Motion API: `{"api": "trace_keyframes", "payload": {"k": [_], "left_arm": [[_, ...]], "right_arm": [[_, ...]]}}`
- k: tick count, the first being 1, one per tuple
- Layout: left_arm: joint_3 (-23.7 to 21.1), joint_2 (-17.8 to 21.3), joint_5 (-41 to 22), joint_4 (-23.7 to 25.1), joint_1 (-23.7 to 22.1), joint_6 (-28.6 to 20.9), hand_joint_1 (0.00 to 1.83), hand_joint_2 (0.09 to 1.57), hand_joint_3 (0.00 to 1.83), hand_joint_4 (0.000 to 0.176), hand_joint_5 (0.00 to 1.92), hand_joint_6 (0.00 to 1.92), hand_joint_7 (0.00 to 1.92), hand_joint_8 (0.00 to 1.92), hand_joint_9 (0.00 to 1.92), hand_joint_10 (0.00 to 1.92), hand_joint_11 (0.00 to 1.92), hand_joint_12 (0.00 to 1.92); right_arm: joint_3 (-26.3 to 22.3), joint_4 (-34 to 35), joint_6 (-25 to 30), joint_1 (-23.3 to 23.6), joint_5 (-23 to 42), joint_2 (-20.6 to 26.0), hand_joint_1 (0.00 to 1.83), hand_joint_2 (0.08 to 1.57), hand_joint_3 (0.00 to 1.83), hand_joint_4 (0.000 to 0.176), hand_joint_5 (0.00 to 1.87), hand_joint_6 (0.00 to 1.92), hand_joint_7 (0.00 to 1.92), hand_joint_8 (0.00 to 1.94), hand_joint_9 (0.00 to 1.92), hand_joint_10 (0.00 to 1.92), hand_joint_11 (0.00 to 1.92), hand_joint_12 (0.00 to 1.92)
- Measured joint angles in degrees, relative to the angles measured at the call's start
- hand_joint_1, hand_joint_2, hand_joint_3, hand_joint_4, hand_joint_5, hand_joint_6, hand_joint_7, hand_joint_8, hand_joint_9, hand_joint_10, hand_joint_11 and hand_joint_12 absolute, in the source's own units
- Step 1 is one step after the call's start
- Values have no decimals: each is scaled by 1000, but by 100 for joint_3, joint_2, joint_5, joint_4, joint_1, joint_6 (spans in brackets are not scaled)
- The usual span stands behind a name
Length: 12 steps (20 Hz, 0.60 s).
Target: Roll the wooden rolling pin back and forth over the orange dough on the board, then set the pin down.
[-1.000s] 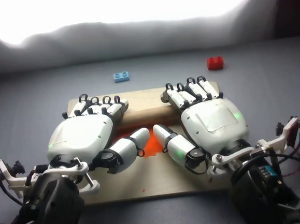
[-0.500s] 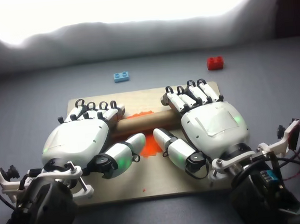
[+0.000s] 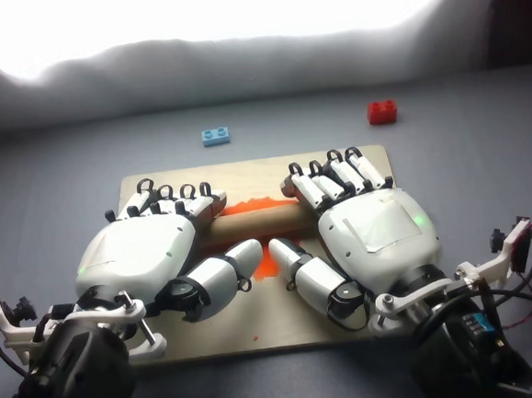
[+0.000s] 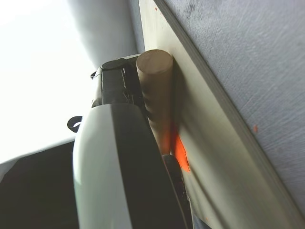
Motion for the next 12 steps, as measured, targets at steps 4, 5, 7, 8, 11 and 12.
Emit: {"api": "trace_keyframes", "payload": {"k": [4, 5, 7, 8, 11, 12], "left_arm": [[-70, 20, -76, 81, 72, -72, 0, 1388, 0, 0, 305, 2, 359, 0, 293, 0, 0, 501], [-83, 22, -94, 92, 83, -85, 0, 1384, 0, 0, 317, 6, 367, 4, 299, 3, 0, 503], [-131, 46, -131, 122, 120, -92, 0, 1383, 0, 0, 320, 7, 369, 4, 301, 3, 0, 506], [-142, 48, -144, 177, 140, -107, 0, 1386, 0, 0, 318, 6, 364, 2, 299, 2, 0, 504], [-173, 48, -229, 210, 190, -111, 0, 1386, 0, 0, 309, 3, 380, 6, 317, 8, 0, 520], [-184, 48, -236, 210, 201, -114, 0, 1384, 0, 0, 304, 0, 373, 3, 313, 6, 0, 519]], "right_arm": [[-9, -9, -44, -11, 4, 0, 0, 1396, 1, 0, 97, 791, 399, 73, 30, 873, 0, 1209], [-31, -7, -63, -13, 39, 0, 0, 1395, 0, 0, 109, 792, 428, 88, 61, 894, 0, 1268], [-37, -9, -101, -13, 39, 0, 0, 1395, 0, 0, 112, 792, 436, 92, 69, 900, 0, 1284], [-42, -7, -111, -28, 48, 0, 0, 1392, 0, 0, 116, 794, 436, 93, 64, 897, 0, 1283], [-72, -7, -149, -37, 90, 0, 0, 1396, 1, 0, 102, 791, 419, 91, 52, 891, 0, 1254], [-85, 7, -162, -37, 96, 0, 0, 1396, 1, 0, 104, 792, 419, 92, 44, 879, 0, 1240]]}}
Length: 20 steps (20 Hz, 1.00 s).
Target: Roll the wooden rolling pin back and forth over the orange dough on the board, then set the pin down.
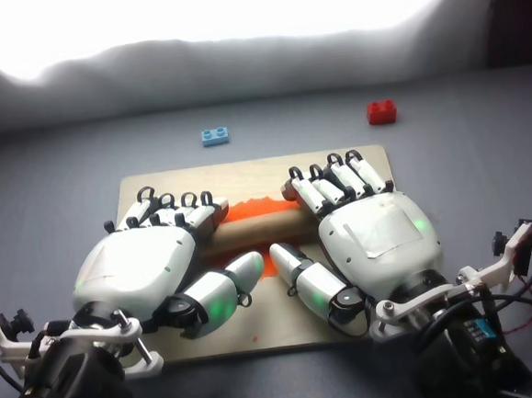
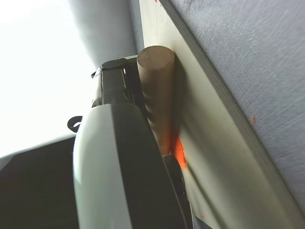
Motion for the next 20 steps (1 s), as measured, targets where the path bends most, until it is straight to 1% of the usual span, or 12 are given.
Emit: {"api": "trace_keyframes", "payload": {"k": [1, 7, 8, 9, 12, 13, 19, 20], "left_arm": [[0, 0, 4, 9, 20, -4, 0, 1386, 0, 0, 296, 0, 364, 1, 307, 3, 0, 498], [-55, 46, -13, 50, 76, -74, 0, 1381, 0, 0, 328, 8, 391, 5, 327, 6, 0, 546], [-85, 66, -15, 42, 79, -83, 0, 1382, 0, 0, 315, 2, 374, 3, 307, 4, 0, 497], [-111, 90, -7, 55, 83, -83, 0, 1382, 0, 0, 318, 2, 384, 5, 323, 9, 0, 537], [-219, 142, -7, 79, 109, -85, 0, 1383, 0, 0, 328, 6, 385, 5, 323, 8, 0, 551], [-243, 155, -4, 66, 111, -87, 0, 1384, 0, 0, 321, 2, 384, 4, 323, 7, 0, 554], [-315, 214, 20, 103, 114, -127, 0, 1386, 1, 0, 315, 0, 377, 0, 317, 2, 0, 528], [-326, 221, 22, 98, 114, -127, 0, 1389, 2, 0, 319, 1, 380, 1, 322, 3, 0, 553]], "right_arm": [[-24, 4, -31, -2, 22, 0, 0, 1396, 1, 0, 106, 794, 425, 96, 50, 880, 0, 1238], [-105, 4, -149, -35, 83, 0, 0, 1396, 0, 0, 104, 809, 425, 105, 51, 888, 0, 1241], [-114, 7, -166, -35, 87, 0, 0, 1397, 1, 0, 105, 811, 420, 103, 44, 886, 0, 1240], [-138, 26, -184, -35, 105, 0, 0, 1397, 1, 0, 105, 817, 421, 107, 38, 882, 0, 1217], [-149, 26, -254, -35, 111, 0, 0, 1397, 1, 0, 93, 815, 410, 104, 34, 881, 0, 1210], [-155, 28, -275, -35, 118, 0, 0, 1397, 1, 0, 82, 813, 396, 100, 22, 867, 0, 1172], [-225, 50, -350, -59, 177, 0, 0, 1400, 2, 0, 78, 809, 391, 99, 26, 866, 0, 1174], [-234, 46, -372, -68, 186, 0, 0, 1399, 1, 0, 91, 811, 399, 104, 32, 868, 0, 1190]]}}
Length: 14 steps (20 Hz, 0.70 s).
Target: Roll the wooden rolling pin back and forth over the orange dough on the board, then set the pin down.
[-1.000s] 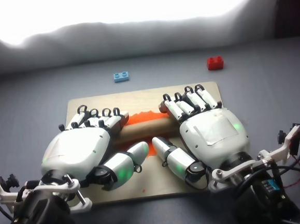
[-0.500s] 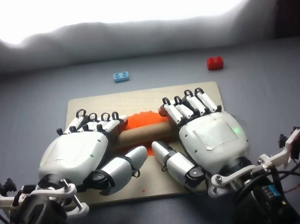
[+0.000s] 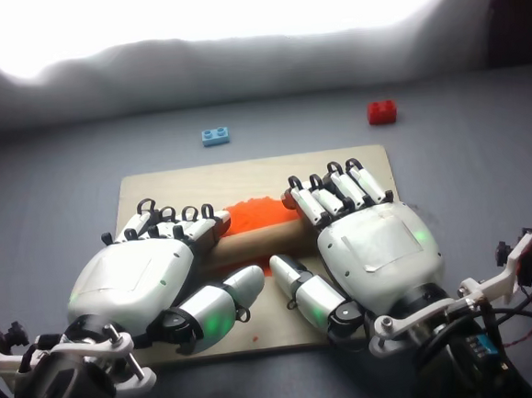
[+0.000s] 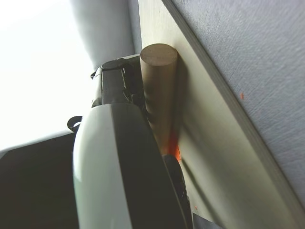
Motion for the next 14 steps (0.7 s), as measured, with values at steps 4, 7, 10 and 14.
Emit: {"api": "trace_keyframes", "payload": {"k": [4, 7, 10, 14], "left_arm": [[-66, 39, 4, 35, 42, -9, 0, 1392, 2, 0, 314, 1, 382, 1, 326, 3, 0, 534], [-72, 39, 4, 46, 42, -55, 0, 1392, 1, 0, 314, 1, 382, 1, 326, 3, 0, 533], [-133, 76, 11, 72, 42, -90, 0, 1392, 1, 0, 314, 0, 382, 1, 326, 2, 0, 532], [-238, 153, 20, 105, 105, -107, 0, 1392, 1, 0, 314, 0, 382, 0, 326, 2, 0, 532]], "right_arm": [[-79, 44, -79, -9, 55, 0, 0, 1400, 1, 0, 77, 804, 381, 98, 16, 864, 0, 1190], [-114, 46, -109, -28, 87, 0, 0, 1400, 1, 0, 77, 804, 381, 98, 15, 864, 0, 1189], [-151, 46, -138, -31, 103, 0, 0, 1400, 1, 0, 76, 805, 381, 99, 15, 865, 0, 1187], [-199, 63, -155, -31, 114, 11, 0, 1400, 1, 0, 76, 805, 381, 99, 14, 867, 0, 1185]]}}
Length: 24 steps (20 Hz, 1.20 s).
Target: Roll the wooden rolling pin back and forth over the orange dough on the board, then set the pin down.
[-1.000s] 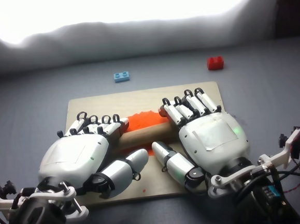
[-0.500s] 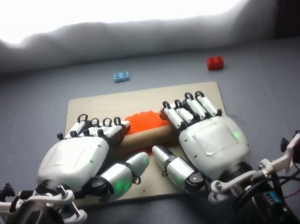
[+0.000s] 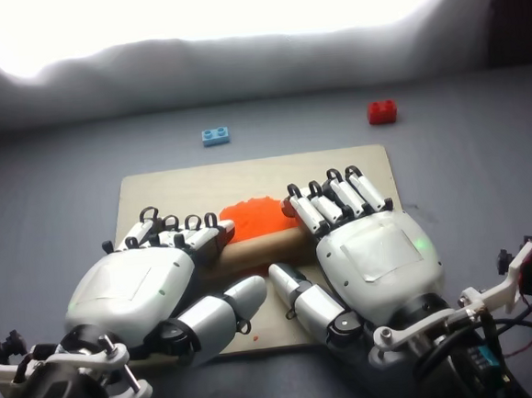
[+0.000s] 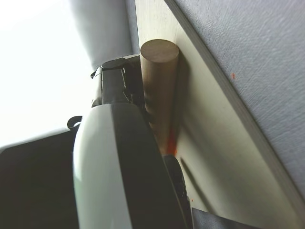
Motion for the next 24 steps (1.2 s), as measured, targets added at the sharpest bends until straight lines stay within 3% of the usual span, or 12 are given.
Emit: {"api": "trace_keyframes", "payload": {"k": [17, 24], "left_arm": [[-269, 125, -33, 184, 144, -44, 0, 1387, 0, 0, 331, 0, 369, 0, 309, 1, 0, 574], [-385, 131, -122, 243, 273, -15, 0, 1383, 0, 0, 335, 4, 398, 7, 344, 10, 0, 573]], "right_arm": [[-240, 55, -184, -11, 79, 72, 0, 1393, 0, 0, 71, 849, 394, 143, 50, 942, 0, 1390], [-402, 85, -297, -44, 127, 85, 0, 1395, 0, 0, 57, 866, 382, 172, 11, 931, 0, 1220]]}}
